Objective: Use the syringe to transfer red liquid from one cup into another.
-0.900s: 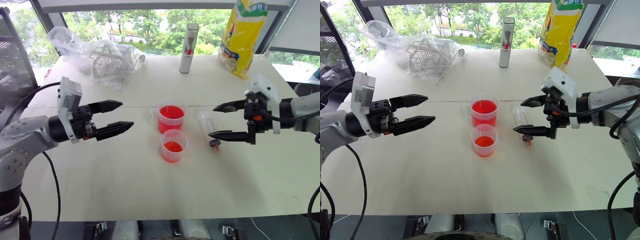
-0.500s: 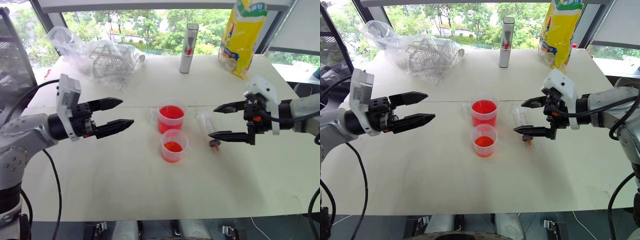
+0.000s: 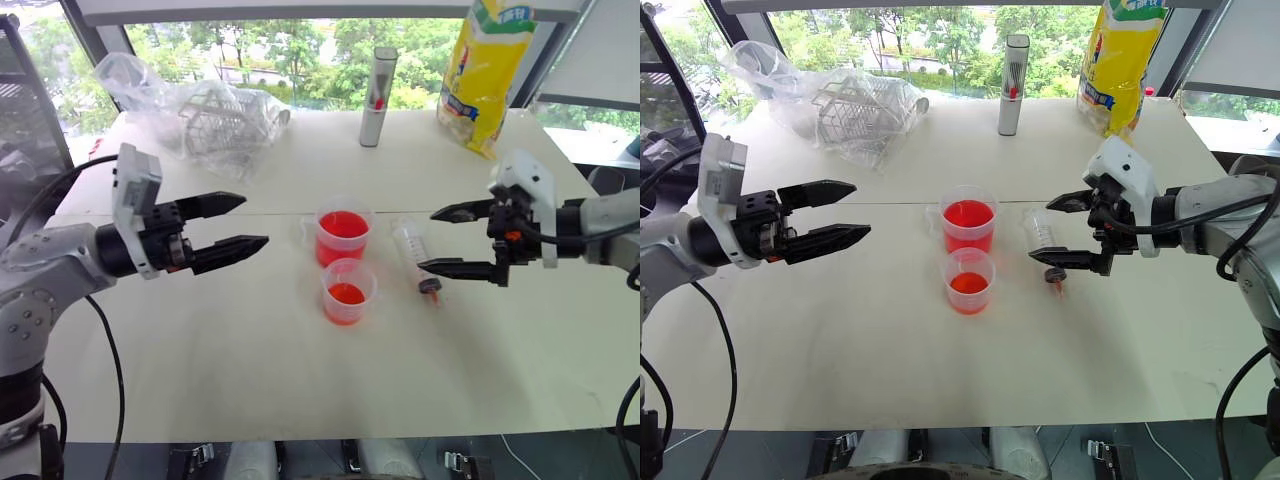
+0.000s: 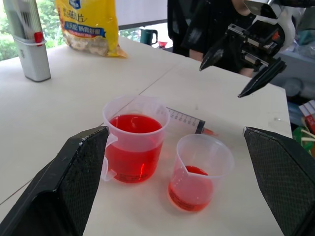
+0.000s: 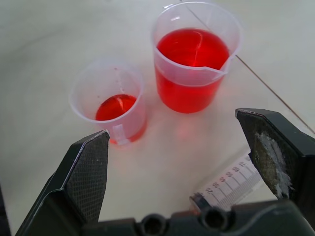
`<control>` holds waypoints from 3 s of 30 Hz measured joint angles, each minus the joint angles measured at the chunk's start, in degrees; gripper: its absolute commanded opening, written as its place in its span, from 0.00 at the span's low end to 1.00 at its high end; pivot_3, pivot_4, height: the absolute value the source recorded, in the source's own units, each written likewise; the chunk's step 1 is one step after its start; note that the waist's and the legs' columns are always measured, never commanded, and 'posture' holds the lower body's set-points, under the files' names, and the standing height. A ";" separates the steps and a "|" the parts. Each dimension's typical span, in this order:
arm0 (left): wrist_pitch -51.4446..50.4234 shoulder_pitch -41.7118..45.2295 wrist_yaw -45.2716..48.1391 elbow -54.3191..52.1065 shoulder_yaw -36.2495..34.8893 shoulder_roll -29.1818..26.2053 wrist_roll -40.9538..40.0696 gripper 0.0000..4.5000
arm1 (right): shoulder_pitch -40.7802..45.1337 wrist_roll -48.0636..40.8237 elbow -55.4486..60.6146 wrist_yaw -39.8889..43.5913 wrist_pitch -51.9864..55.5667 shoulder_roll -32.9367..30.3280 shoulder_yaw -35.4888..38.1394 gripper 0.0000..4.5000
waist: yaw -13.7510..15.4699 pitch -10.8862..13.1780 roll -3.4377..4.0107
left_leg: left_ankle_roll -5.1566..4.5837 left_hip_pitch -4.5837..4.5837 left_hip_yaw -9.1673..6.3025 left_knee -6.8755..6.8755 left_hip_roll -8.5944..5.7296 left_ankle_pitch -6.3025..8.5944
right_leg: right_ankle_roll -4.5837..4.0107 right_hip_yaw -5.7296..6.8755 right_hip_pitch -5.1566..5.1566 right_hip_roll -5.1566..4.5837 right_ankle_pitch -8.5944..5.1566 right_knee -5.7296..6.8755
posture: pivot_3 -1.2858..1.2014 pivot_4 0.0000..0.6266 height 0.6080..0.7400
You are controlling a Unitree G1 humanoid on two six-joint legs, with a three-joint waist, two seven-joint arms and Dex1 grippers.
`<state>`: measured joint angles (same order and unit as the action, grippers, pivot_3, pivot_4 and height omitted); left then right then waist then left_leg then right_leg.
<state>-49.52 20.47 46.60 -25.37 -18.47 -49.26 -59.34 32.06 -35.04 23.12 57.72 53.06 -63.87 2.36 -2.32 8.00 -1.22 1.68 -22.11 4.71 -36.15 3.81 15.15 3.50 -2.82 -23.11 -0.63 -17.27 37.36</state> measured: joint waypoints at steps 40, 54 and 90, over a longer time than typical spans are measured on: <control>2.83 -1.64 -0.82 -0.38 2.98 1.81 2.56 1.00 | 35.93 26.61 -67.35 -9.20 21.20 30.51 -31.24 0.38 | -0.25 -0.05 -0.03 | 0.00 -0.10 0.08 -0.05 -0.06 0.00 | -0.02 -0.04 -0.18 0.03 0.02 0.17 | 0.52 0.24 1.00; 3.50 0.79 -0.32 1.19 3.04 1.02 3.06 1.00 | 34.47 26.66 -53.54 -11.51 21.63 26.24 -20.58 0.31 | -0.05 0.01 0.08 | 0.00 -0.21 0.07 -0.01 -0.07 0.00 | -0.01 -0.03 -0.31 0.04 0.02 0.18 | 0.52 0.24 1.00; 12.48 32.93 11.39 29.37 15.33 11.00 21.10 1.00 | 4.19 18.76 -24.47 -18.89 -37.97 49.47 -4.89 0.31 | -0.11 -0.04 0.01 | 0.06 -0.10 0.06 -0.09 -0.11 -0.04 | 0.01 0.01 -0.21 0.11 0.02 0.35 | 0.52 0.24 1.00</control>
<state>-37.04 53.40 57.99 4.00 -3.14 -38.26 -38.25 36.25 -16.28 -1.34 38.83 15.09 -14.40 -2.53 -2.44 7.96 -1.20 1.74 -22.21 4.77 -36.24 3.71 15.11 3.51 -2.80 -23.32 -0.52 -17.25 37.71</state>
